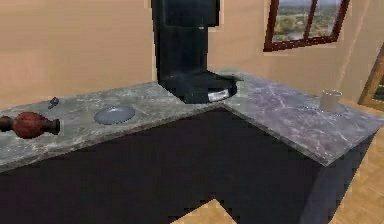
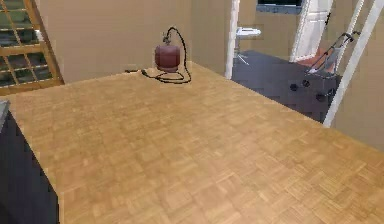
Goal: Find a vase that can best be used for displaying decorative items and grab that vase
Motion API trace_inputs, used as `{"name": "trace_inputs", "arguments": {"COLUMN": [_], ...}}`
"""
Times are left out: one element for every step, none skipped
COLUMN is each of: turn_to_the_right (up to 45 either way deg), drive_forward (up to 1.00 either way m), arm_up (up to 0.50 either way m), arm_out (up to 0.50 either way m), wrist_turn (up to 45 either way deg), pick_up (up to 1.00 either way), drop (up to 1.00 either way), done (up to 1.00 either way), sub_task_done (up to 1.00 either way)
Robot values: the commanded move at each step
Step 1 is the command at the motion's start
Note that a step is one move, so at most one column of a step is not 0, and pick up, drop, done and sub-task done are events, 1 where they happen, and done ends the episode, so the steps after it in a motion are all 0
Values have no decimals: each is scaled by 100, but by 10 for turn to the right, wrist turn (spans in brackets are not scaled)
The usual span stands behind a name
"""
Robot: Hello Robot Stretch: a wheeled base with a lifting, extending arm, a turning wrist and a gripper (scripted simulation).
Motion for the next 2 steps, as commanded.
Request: {"name": "trace_inputs", "arguments": {"turn_to_the_right": [-450, -450], "drive_forward": [0, 0], "arm_up": [0, 0], "arm_out": [0, 0], "wrist_turn": [0, 0], "pick_up": [0, 0], "drop": [0, 0], "done": [0, 0], "sub_task_done": [0, 0]}}
